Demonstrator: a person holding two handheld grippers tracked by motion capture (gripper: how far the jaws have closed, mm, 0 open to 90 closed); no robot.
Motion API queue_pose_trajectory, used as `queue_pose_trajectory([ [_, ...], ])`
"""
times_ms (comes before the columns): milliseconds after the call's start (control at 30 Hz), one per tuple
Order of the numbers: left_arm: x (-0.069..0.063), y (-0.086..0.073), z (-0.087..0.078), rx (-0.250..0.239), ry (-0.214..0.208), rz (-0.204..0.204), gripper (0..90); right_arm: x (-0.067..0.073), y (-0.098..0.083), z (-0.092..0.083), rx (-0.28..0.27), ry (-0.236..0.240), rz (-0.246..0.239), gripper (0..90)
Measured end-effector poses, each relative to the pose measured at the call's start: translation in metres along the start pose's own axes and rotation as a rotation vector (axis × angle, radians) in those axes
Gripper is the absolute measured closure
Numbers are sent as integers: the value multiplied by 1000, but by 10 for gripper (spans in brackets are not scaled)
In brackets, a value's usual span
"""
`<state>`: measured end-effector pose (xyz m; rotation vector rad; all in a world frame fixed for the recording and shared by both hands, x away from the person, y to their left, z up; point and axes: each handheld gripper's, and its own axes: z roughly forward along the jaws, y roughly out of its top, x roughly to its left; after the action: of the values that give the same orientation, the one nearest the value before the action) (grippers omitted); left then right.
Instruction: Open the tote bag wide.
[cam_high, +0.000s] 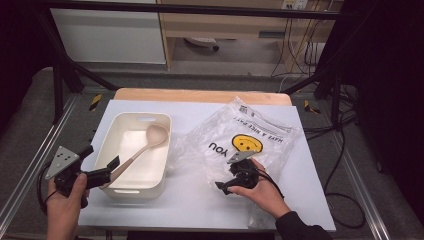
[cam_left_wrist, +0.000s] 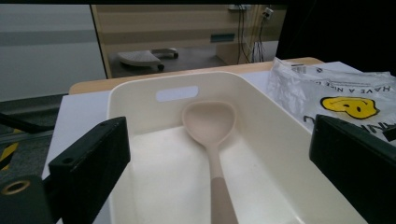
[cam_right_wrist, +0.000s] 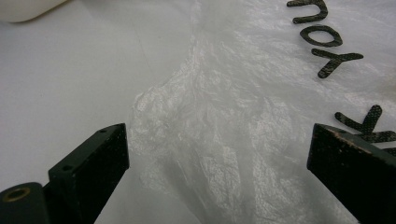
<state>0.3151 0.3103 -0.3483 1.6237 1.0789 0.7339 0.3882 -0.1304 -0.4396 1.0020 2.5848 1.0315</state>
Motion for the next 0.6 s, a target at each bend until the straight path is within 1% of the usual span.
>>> queue_pose_trajectory([
  [267,-18,6,13,29,-42,25,51,-1,0,3,11,-18,12,76],
  [300,-20,6,15,26,-47,26,51,-2,0,4,13,-17,9,76],
  [333,-22,7,16,30,-53,29,51,-2,0,5,17,-15,16,76],
  [467,-26,7,22,34,-64,33,52,-2,0,8,27,-30,9,80],
  [600,-28,6,26,38,-69,25,52,-2,-1,11,38,-43,8,95],
])
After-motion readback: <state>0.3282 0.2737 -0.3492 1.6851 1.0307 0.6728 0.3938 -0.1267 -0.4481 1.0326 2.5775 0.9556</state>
